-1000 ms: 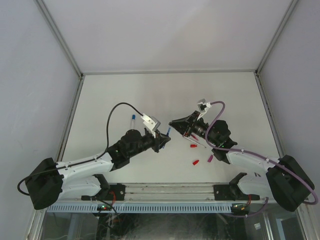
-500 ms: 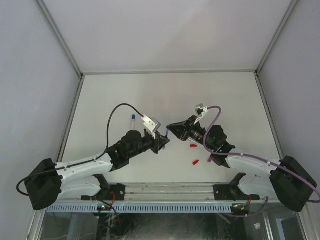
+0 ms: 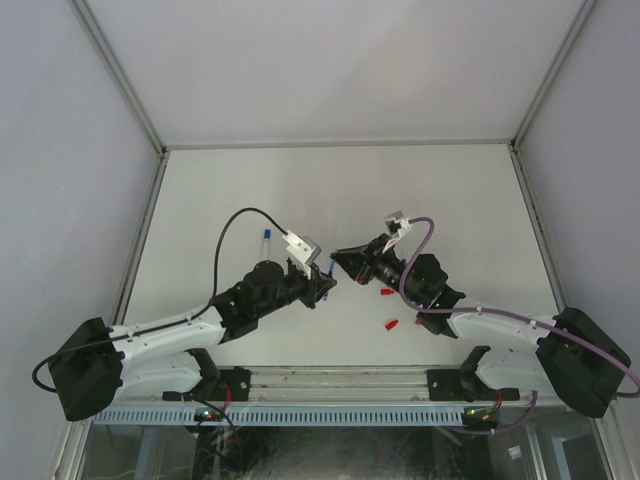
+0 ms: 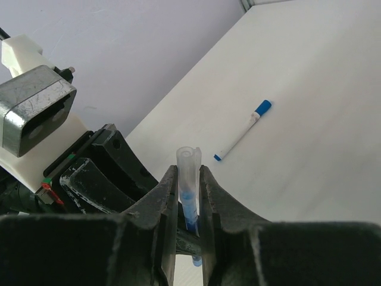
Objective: Insert the pens into the pen caps
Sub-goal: Insert the pen cap onto the pen.
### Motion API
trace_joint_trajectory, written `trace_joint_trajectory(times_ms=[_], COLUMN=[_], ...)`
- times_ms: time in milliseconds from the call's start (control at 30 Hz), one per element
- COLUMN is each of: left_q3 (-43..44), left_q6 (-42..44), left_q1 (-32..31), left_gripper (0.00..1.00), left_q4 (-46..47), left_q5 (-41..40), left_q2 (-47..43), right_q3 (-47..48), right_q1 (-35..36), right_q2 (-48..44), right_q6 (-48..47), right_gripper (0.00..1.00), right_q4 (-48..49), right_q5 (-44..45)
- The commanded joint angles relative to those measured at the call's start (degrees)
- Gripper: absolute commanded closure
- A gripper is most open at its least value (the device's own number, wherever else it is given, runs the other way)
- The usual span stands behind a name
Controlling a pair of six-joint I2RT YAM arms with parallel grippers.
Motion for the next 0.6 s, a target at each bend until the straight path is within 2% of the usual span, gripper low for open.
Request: trace_joint_trajectory(times_ms=[0, 100, 333, 567], left_q3=[0.8, 0.8, 1.0, 1.1], left_q6=[1.4, 1.5, 1.5, 1.6], left_q1=[-0.1, -0.1, -0.1, -0.1], left_gripper=[1.0, 1.0, 1.0, 1.0], left_q4=[8.7, 8.8, 8.4, 8.2], left_q5=[-0.7, -1.2, -1.6, -1.6], left_q2=[-2.1, -1.9, -1.8, -1.6], right_q3=[-1.5, -0.9, -0.9, 3.7], right_q1=[1.7, 1.7, 1.7, -0.6], right_q2=[-1.6, -3.7, -9.0, -16.2], right_q6=[-2.7, -4.0, -5.8, -5.5], right_gripper=[0.83, 0.79, 0.6, 0.47], right_q4=[-3.7, -6.7, -12.4, -23.2], right_q5=[-2.0, -2.0, -1.5, 5.0])
